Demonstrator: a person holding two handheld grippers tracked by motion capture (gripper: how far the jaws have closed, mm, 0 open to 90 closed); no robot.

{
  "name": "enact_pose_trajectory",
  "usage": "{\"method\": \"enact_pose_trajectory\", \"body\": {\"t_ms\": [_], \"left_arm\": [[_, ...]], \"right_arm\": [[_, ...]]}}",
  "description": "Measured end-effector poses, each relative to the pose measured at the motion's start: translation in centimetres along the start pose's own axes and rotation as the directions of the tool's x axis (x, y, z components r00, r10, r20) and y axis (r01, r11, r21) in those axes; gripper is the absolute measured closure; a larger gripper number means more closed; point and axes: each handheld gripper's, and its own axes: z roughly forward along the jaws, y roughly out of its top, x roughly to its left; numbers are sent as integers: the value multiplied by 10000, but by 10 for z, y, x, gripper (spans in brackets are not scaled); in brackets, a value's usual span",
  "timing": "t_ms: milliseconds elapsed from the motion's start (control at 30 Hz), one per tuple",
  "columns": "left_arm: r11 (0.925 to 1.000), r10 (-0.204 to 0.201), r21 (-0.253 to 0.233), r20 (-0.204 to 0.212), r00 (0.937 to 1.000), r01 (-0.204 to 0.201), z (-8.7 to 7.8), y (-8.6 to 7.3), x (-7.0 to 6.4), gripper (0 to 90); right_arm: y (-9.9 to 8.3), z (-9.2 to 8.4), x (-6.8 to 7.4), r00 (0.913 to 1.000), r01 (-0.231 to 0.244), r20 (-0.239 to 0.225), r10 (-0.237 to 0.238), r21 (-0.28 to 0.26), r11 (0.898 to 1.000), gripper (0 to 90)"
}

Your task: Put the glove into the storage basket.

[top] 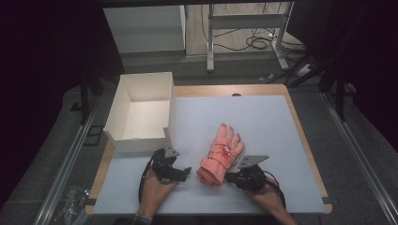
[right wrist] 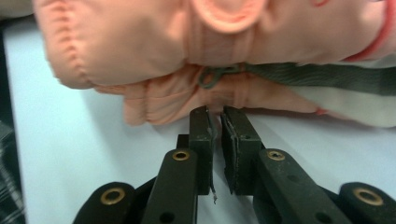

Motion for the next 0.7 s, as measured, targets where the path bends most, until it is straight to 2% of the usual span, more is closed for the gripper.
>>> {"method": "enact_pose_trajectory", "body": {"t_ms": [267, 700], "left_arm": [[10000, -9, -1, 4, 10000, 9, 0, 0, 0, 7], [10000, -41, 2, -41, 10000, 41, -1, -1, -1, 19]], "right_arm": [[8, 8, -4, 9992, -305, 260, 307, -59, 9995, 822], [18, 20, -8, 9989, -201, 416, 208, -171, 9997, 822]]}}
